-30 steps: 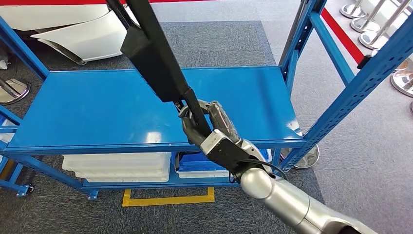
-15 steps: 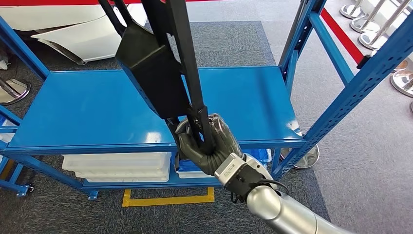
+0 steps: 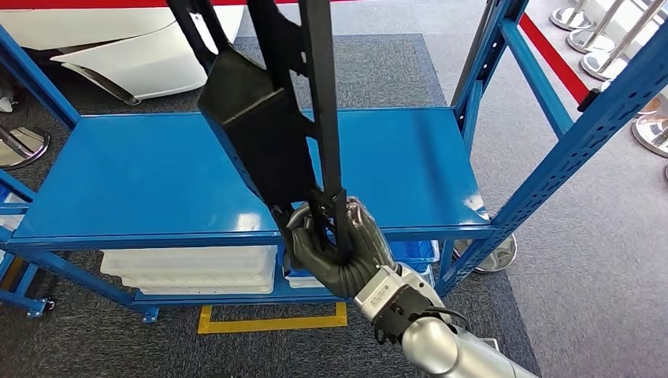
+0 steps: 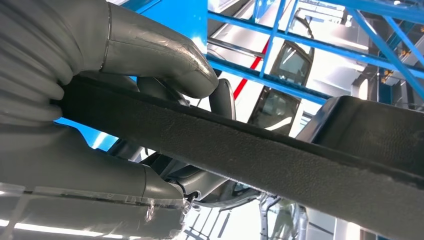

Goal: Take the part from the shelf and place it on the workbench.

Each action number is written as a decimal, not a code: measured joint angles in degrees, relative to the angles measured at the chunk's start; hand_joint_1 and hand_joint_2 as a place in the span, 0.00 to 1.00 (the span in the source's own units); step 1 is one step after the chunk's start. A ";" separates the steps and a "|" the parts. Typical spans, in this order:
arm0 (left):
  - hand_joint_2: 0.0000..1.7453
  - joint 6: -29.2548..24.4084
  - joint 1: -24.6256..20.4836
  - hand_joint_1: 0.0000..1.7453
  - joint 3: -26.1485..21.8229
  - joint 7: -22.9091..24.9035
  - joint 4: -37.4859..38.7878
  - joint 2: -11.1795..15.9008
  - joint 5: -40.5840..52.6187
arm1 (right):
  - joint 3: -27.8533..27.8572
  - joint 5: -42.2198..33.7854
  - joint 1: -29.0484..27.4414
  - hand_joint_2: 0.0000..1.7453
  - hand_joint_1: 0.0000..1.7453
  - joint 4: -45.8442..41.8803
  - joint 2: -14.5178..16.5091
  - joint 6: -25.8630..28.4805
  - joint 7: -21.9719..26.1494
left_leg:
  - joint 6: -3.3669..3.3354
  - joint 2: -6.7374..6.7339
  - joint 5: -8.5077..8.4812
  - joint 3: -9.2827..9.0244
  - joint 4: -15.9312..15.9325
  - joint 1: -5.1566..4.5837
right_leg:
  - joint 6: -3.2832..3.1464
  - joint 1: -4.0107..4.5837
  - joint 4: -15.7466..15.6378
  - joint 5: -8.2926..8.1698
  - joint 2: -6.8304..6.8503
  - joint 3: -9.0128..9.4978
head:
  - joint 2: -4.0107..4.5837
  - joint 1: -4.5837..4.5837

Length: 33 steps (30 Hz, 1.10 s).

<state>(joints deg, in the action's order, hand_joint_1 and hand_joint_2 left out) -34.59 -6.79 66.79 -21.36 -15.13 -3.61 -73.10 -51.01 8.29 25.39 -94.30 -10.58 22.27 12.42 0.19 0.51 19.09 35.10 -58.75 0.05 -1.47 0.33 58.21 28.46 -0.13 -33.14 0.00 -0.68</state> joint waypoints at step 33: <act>1.00 3.98 -0.35 0.00 0.01 1.42 0.02 -0.28 0.44 | 0.09 0.14 -2.12 1.00 1.00 -2.26 -0.85 -0.30 -1.86 | 0.49 -0.29 -0.79 0.42 -0.38 0.83 | 2.03 -1.74 1.35 0.75 -0.39 0.44 | 0.00 -2.14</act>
<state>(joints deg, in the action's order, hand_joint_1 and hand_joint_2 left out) -30.61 -7.14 66.81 -19.94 -15.11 -3.89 -72.65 -50.92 8.44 23.28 -96.55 -11.43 21.98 10.56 0.68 0.21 18.30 35.52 -59.14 0.89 0.56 -1.41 59.56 29.21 -0.52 -32.70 0.00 -2.82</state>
